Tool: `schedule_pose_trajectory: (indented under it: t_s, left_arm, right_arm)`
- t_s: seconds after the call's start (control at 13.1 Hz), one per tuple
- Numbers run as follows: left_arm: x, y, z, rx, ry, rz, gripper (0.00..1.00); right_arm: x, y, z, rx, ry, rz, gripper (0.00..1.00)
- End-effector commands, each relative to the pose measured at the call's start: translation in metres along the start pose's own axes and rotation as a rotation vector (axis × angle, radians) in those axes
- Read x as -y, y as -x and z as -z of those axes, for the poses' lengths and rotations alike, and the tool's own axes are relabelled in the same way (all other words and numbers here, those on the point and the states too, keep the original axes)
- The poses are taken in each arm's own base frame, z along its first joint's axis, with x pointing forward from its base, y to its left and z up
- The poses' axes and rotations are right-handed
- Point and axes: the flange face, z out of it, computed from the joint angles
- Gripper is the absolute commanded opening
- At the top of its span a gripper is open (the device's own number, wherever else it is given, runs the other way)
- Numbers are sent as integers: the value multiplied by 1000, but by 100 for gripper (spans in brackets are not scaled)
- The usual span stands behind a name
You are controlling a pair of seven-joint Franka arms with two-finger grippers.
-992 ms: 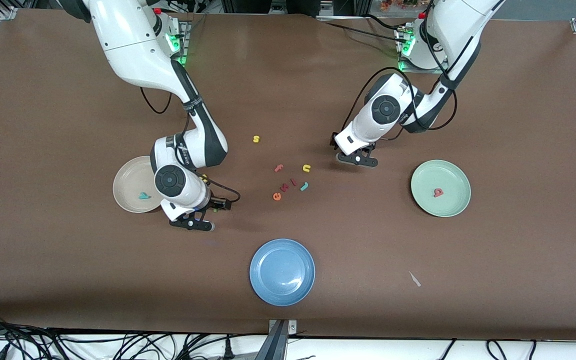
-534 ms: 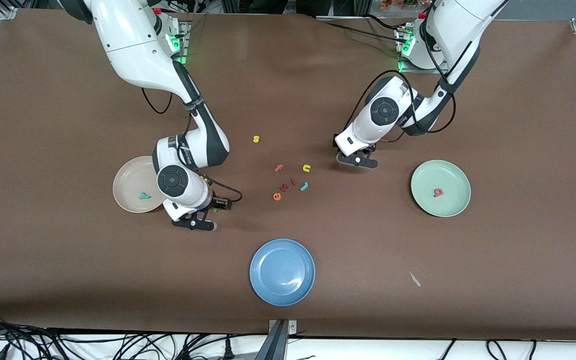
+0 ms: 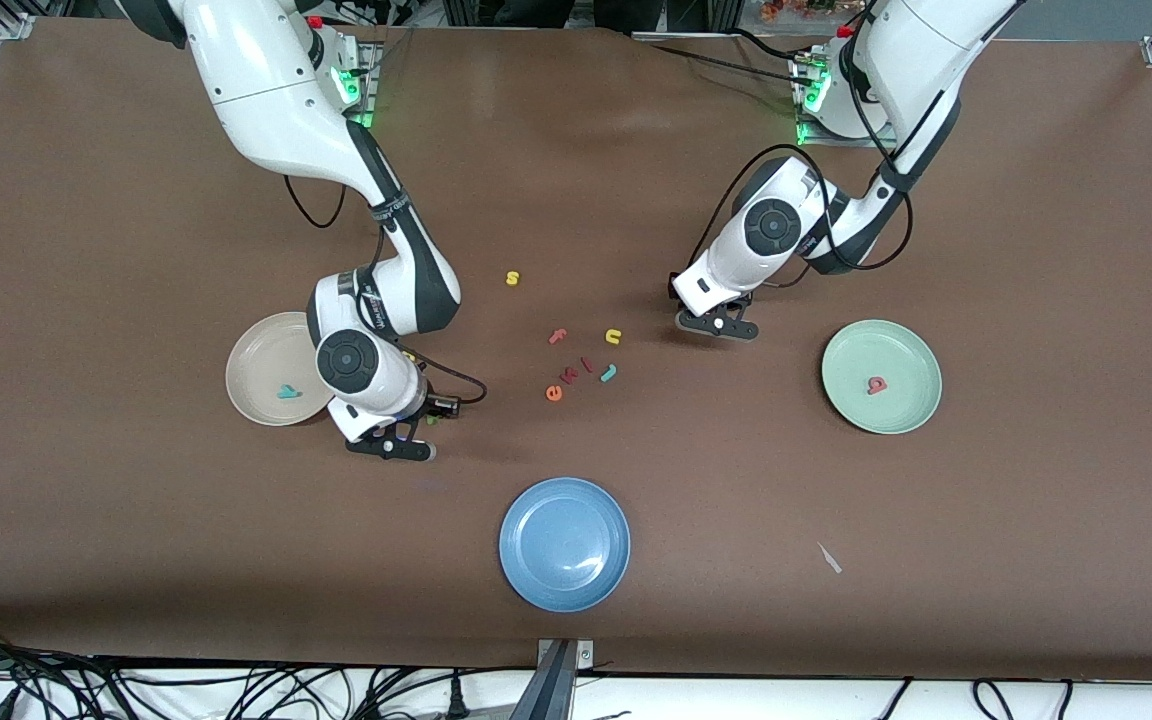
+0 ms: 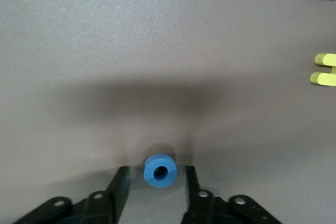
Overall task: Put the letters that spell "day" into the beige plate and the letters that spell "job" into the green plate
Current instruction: 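Grasp the green d with the right gripper while the left gripper lifts the o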
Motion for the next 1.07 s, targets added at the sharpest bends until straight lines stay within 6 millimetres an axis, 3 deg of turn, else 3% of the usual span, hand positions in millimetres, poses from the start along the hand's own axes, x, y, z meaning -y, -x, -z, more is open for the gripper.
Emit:
schedule_pose_trajectory:
  t_s: [0.0, 0.31, 0.46, 0.53, 0.76, 0.99]
  left_arm:
    - [3, -1, 0, -19, -12, 4, 44]
    - [4, -2, -3, -16, -10, 6, 31]
    - [4, -2, -3, -16, -10, 6, 13]
    - [5, -2, -2, -16, -11, 8, 8]
    - [3, -4, 3, -25, -12, 38, 5]
    - [2, -6, 24, -43, -32, 42, 5]
  right_arm:
    - [6, -3, -1, -6, -1, 8, 51]
    - [6, -3, -1, -5, -2, 5, 46]
    - [6, -3, -1, -5, -2, 7, 43]
    - [6, -3, -1, -5, -2, 5, 43]
    - [8, -2, -1, -3, -6, 1, 36]
    - [8, -2, -2, -1, -8, 0, 30]
